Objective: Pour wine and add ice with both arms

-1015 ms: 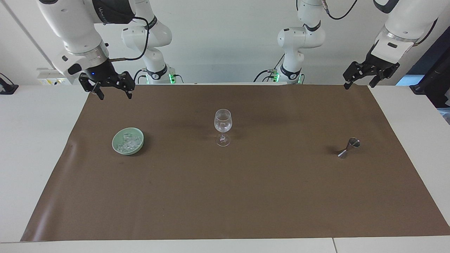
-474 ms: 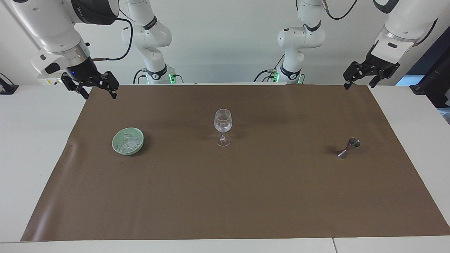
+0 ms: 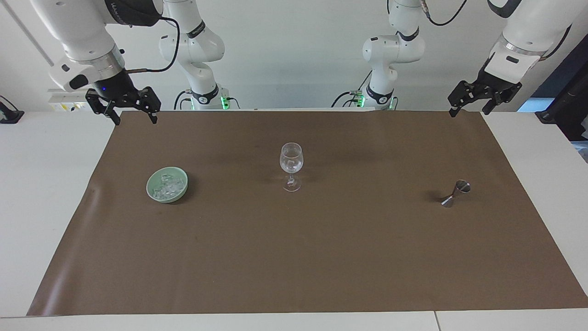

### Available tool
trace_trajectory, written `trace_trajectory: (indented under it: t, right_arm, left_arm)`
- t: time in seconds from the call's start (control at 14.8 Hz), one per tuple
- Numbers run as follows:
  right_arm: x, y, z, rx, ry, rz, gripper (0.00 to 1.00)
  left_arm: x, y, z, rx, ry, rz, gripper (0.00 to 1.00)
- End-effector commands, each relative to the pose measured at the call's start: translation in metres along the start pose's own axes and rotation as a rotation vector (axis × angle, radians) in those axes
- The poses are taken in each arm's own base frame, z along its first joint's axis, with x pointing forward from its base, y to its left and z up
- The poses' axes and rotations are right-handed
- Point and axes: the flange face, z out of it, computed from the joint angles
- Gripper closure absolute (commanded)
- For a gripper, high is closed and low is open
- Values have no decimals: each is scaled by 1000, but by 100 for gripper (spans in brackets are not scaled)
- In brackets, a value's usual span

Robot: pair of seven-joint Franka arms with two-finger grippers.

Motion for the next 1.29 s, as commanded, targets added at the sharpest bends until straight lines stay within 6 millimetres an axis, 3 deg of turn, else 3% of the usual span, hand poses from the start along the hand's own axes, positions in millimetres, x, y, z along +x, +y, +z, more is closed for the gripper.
trace_trajectory:
  t: [0.0, 0.41, 0.61, 0.74, 1.22]
  right_arm:
    - [-7, 2, 0, -10, 11, -25, 0]
    - [-7, -3, 2, 0, 0, 23, 0]
    - [-10, 2, 3, 3, -14, 34, 0]
    - [-16, 4, -7, -5, -13, 37, 0]
    - [-14, 5, -5, -3, -5, 40, 0]
  left_arm:
    - [-11, -2, 6, 10, -7, 11, 0]
    - [-11, -3, 10, 8, -7, 9, 0]
    - [-11, -3, 10, 8, -9, 9, 0]
    - [-11, -3, 9, 8, -4, 8, 0]
    - [-11, -4, 10, 8, -7, 6, 0]
